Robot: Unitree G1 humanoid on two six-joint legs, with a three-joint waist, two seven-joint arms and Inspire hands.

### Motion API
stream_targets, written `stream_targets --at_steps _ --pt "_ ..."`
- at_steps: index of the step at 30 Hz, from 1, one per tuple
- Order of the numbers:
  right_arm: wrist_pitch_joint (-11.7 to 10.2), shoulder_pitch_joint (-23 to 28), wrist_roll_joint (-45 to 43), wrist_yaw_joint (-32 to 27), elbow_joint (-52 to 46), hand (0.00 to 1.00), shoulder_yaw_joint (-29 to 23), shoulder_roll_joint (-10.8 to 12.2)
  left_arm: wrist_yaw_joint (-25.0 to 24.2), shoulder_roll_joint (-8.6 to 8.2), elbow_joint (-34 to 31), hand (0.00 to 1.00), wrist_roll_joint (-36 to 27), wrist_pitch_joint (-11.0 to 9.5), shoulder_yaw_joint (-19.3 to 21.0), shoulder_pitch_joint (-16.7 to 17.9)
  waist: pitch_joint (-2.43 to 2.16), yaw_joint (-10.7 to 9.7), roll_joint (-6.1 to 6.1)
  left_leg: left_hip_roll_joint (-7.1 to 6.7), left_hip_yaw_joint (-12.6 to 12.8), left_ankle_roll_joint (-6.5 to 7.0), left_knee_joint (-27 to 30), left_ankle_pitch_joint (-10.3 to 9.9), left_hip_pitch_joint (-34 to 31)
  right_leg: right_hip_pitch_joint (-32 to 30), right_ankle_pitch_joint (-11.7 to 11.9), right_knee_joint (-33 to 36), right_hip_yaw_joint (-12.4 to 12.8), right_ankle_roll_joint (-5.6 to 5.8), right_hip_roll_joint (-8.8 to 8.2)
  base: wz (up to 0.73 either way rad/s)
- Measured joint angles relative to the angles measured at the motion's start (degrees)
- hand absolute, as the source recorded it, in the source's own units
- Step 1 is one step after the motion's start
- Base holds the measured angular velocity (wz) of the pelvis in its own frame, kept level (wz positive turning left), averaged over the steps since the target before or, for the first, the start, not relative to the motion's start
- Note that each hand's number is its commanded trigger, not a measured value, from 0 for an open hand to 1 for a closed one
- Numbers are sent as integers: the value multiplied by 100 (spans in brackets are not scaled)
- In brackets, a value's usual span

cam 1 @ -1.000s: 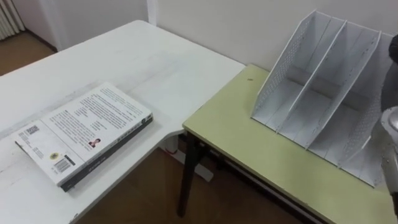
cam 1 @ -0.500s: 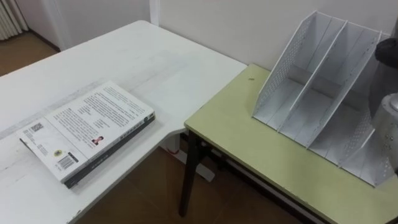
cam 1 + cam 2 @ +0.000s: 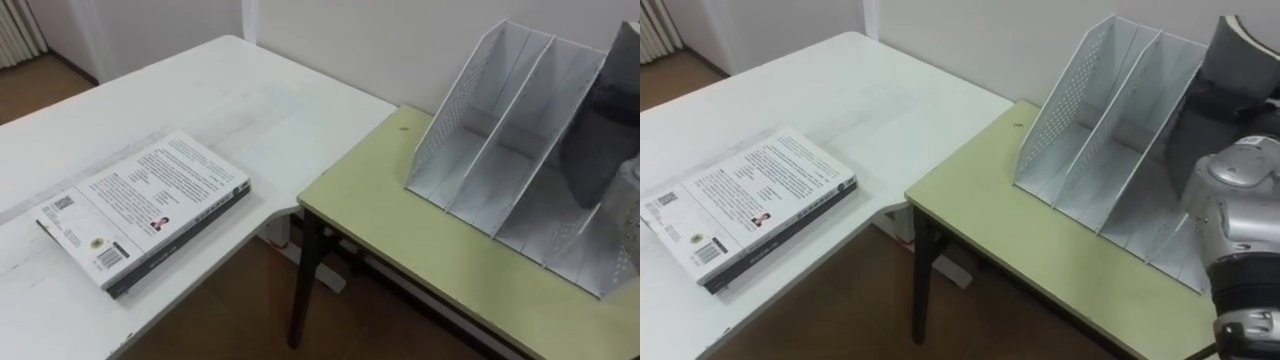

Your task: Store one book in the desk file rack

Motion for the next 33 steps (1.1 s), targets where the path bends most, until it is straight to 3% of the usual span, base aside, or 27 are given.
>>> stream_targets --at_steps 5,11,33 --pt "68 -388 243 55 74 0 5 -170 26 17 -216 0 122 157 -14 49 -27 -3 -33 -2 -23 0 1 1 5 20 0 -12 -26 0 3 2" --pt "104 -480 367 67 83 0 18 -187 119 21 -409 0 126 279 -43 81 -29 12 -57 -4 -78 -2 7 2 55 107 1 -27 -75 0 1 5" --pt "201 -507 394 27 262 0 104 -188 205 19 -482 0 125 383 -70 121 -24 25 -8 -2 -22 -8 -15 18 -14 16 6 -19 -54 -10 3 -1"
